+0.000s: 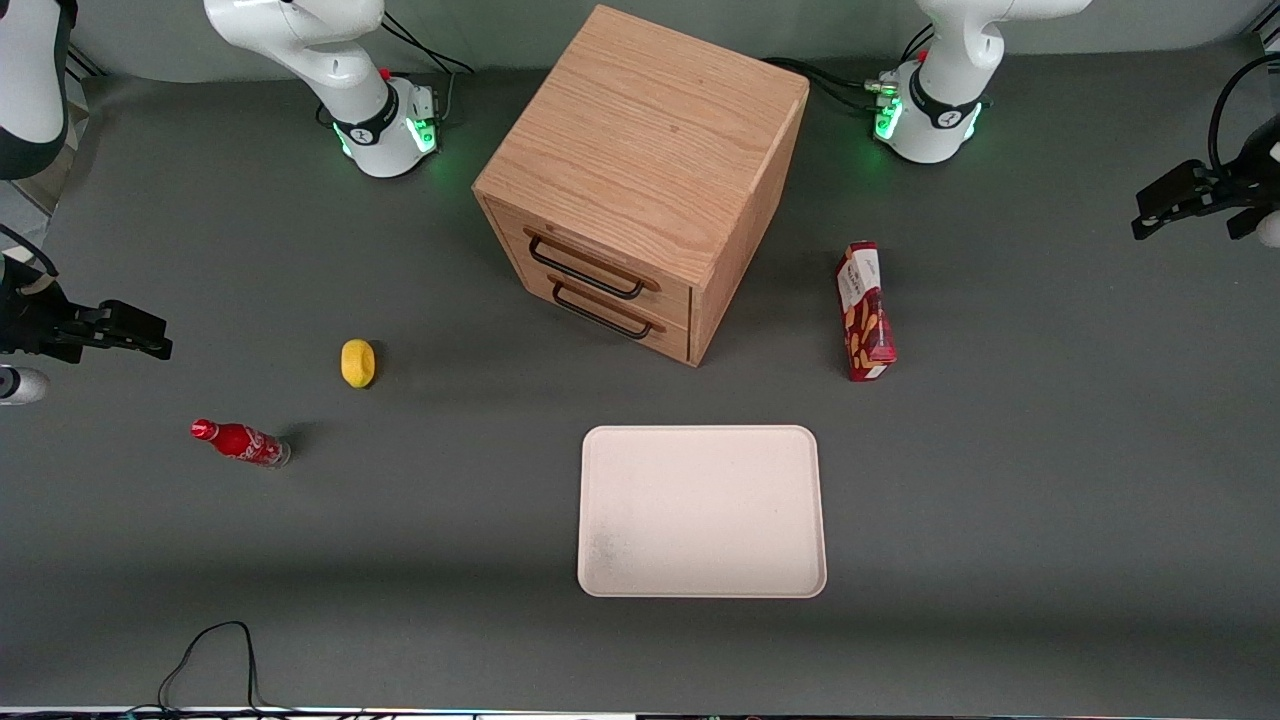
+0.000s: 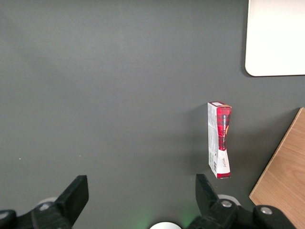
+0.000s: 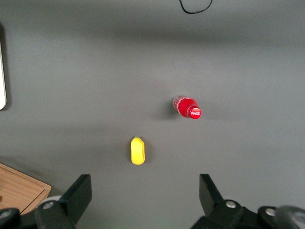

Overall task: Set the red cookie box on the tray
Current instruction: 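Move the open left gripper toward the upright red tartan cookie box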

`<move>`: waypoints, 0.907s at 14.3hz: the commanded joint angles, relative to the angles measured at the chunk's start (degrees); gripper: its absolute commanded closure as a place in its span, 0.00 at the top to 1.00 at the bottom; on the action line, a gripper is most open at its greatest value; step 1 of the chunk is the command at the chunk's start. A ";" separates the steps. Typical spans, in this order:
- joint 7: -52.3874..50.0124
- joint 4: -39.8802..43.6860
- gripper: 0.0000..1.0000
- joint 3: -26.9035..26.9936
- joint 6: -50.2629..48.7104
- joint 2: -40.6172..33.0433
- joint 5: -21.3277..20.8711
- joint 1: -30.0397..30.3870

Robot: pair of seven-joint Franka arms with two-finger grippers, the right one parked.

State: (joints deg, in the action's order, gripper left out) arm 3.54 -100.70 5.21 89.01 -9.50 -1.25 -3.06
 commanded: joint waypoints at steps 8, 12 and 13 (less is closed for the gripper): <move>-0.55 0.08 1.00 -0.46 1.41 8.88 4.23 -3.26; -12.31 -9.93 1.00 -7.39 15.10 9.94 4.41 -3.88; -13.81 -12.30 1.00 -8.71 17.75 10.38 4.32 -4.49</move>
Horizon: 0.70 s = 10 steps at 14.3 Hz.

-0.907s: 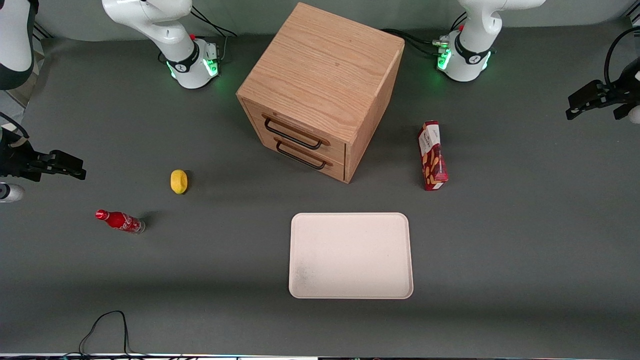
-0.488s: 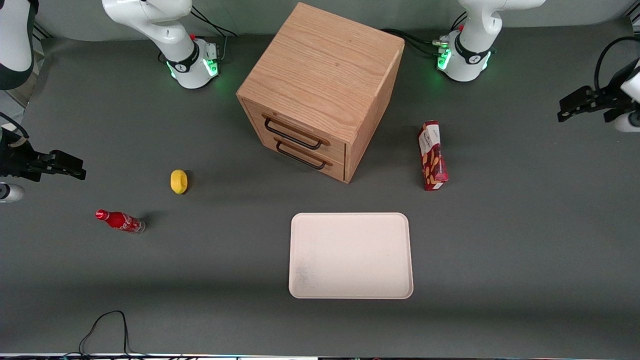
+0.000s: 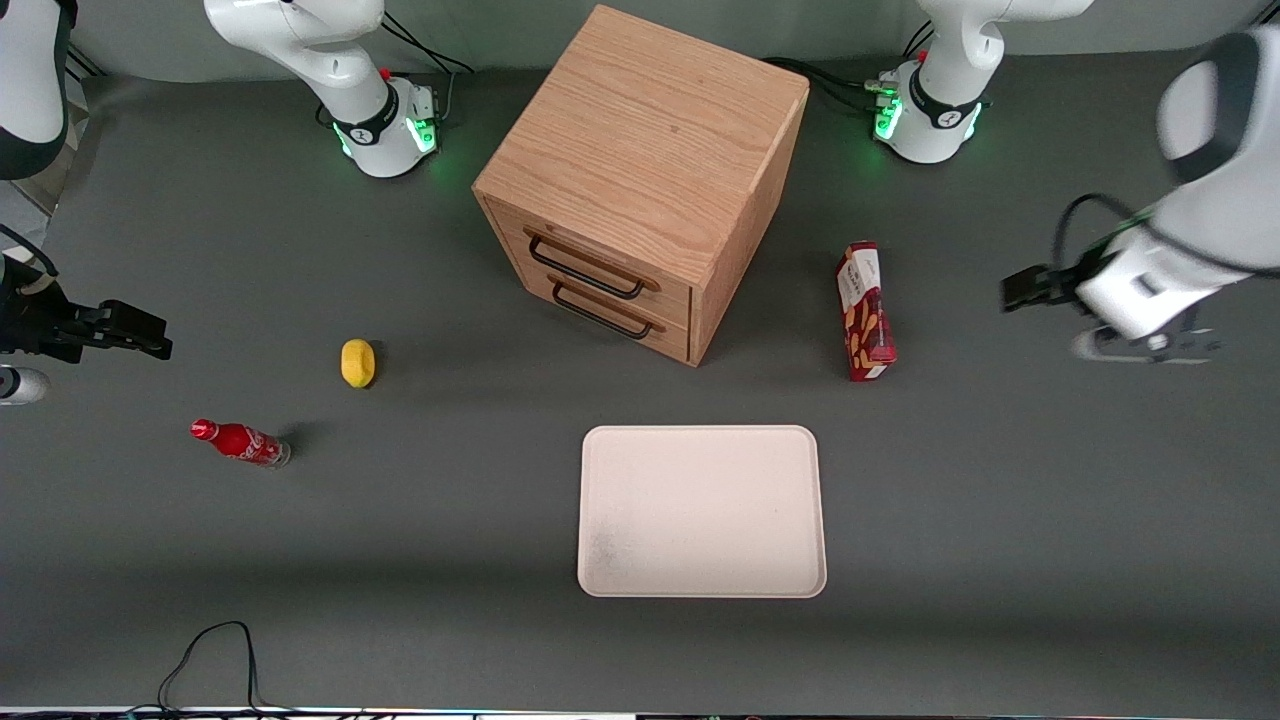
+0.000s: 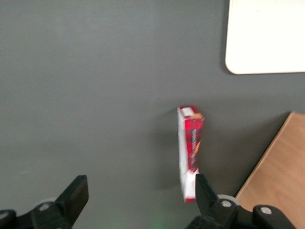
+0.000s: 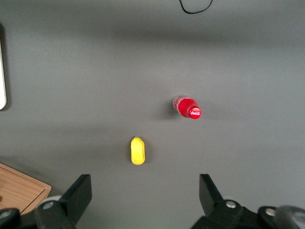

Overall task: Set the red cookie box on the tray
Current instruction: 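Move the open left gripper toward the upright red tartan cookie box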

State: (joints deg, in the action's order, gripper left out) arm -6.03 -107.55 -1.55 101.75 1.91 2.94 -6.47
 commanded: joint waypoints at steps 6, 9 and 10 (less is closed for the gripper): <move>-11.81 -28.20 1.00 -9.07 29.96 -2.35 -0.83 -1.45; -14.53 -37.00 1.00 -12.50 41.13 -2.00 -0.83 -1.53; -14.54 -39.03 1.00 -12.86 42.81 -1.74 -0.92 -1.62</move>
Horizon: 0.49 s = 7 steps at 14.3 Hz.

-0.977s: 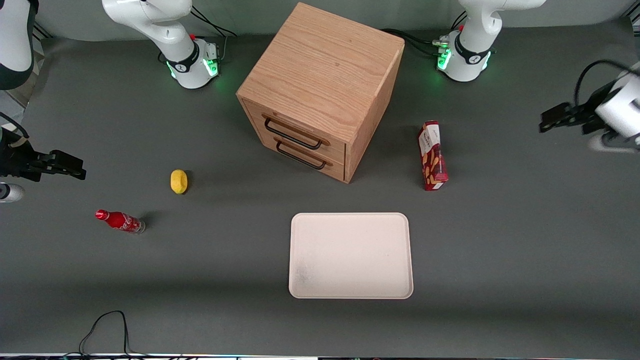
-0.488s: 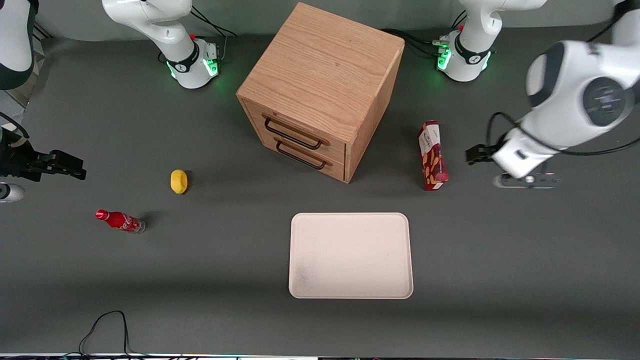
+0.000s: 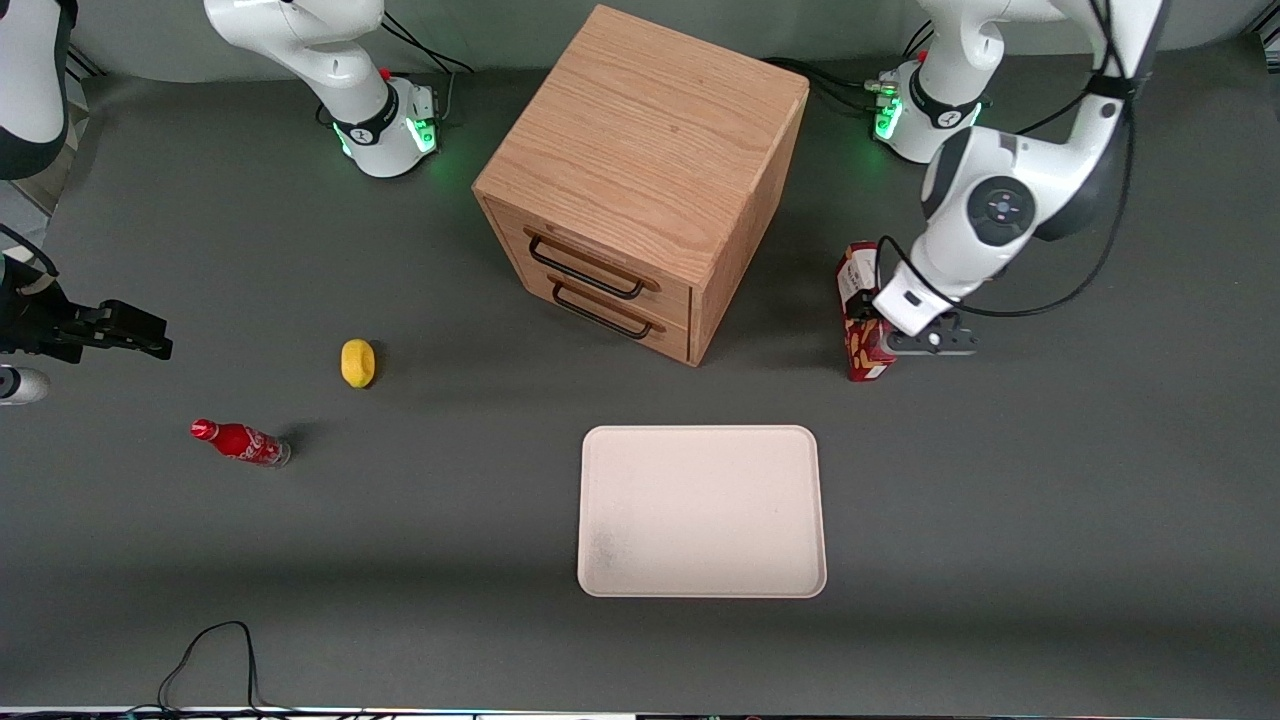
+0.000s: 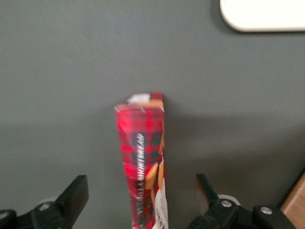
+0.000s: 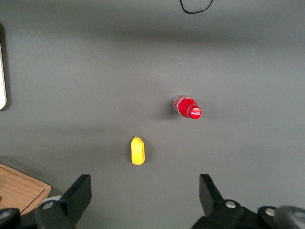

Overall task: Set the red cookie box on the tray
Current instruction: 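Close the left gripper around the cookie box and lift it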

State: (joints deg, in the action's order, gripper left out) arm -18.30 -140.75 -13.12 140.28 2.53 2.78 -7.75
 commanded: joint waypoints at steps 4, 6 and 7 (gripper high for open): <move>-2.27 -10.59 0.66 -2.00 11.32 -0.87 -0.76 -0.43; -2.27 -10.33 0.01 -2.00 11.51 -0.16 -0.67 -0.78; -2.27 -10.24 0.00 -2.00 11.33 -0.07 -0.67 -0.69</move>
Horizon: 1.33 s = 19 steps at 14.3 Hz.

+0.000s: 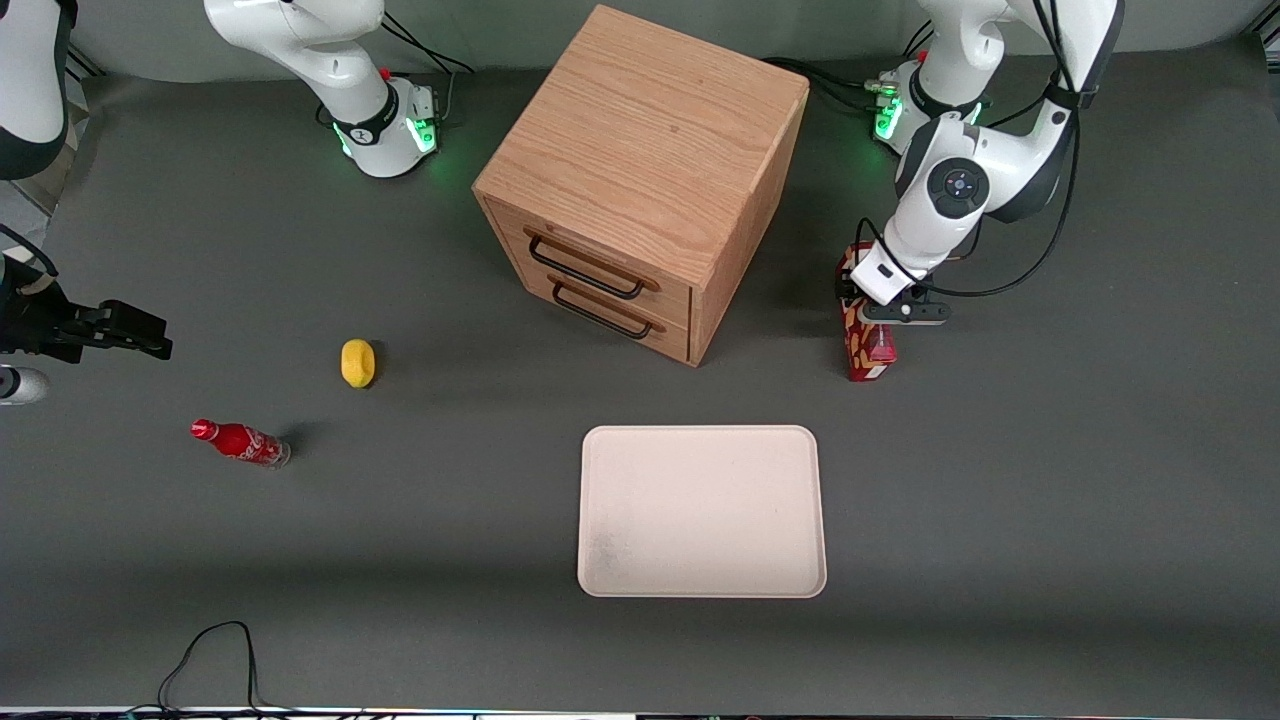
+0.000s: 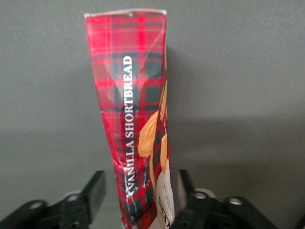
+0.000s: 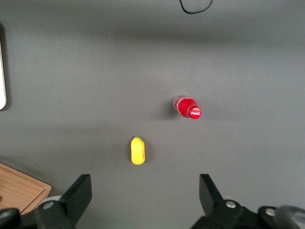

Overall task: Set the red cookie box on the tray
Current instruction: 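Close the left gripper around the cookie box and lift it, then carry the held cookie box over the white tray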

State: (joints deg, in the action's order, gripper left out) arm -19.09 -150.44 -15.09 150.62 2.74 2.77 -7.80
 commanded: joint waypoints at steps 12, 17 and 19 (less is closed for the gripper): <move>-0.77 30.16 0.00 2.52 -34.99 0.07 -0.84 -0.03; -1.03 59.50 0.00 2.61 -54.96 10.94 -3.39 -0.29; -0.95 70.06 0.00 2.52 -58.14 16.48 -4.61 -0.73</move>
State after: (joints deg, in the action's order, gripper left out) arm -19.20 -95.18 -12.49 97.87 9.80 0.13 -7.57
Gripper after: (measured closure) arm 0.965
